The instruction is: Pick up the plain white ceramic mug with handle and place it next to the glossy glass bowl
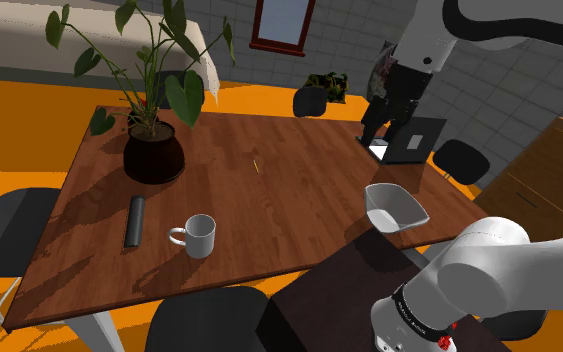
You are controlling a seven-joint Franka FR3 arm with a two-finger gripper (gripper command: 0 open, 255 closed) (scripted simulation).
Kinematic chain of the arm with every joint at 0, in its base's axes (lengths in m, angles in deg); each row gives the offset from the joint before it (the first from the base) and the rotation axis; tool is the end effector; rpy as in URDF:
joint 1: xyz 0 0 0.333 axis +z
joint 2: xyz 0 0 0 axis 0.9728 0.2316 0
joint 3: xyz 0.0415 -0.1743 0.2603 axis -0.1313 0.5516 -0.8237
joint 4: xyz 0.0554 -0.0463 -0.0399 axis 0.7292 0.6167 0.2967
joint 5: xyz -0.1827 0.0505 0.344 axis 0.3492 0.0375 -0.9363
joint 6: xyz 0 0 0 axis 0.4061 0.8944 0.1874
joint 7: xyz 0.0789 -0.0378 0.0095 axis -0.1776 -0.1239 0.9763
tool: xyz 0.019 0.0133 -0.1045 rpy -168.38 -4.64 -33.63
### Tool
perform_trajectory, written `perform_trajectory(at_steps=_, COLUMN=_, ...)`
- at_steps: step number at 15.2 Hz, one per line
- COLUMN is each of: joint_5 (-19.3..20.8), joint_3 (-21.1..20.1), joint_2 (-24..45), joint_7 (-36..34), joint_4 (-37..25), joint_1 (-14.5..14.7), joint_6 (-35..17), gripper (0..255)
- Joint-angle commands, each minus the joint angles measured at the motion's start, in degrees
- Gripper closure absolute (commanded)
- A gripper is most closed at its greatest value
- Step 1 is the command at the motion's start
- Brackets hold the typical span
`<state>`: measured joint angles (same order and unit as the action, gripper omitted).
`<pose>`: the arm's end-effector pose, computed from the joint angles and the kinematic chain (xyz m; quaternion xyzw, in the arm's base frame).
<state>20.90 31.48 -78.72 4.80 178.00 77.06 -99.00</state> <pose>0.3052 0.0116 0.5726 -0.9982 0.0247 0.0391 0.0375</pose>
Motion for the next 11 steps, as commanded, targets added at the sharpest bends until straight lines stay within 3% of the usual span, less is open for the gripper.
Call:
perform_trajectory(at_steps=1, joint_5=0.00, joint_3=0.00, joint_2=0.00, joint_7=0.00, joint_4=0.00, joint_1=0.00, joint_6=0.00, gripper=0)
perform_trajectory(at_steps=11, joint_5=-5.47, joint_3=-9.75, joint_2=6.07, joint_7=-8.26, joint_4=10.20, joint_1=3.19, joint_6=-21.08, gripper=0)
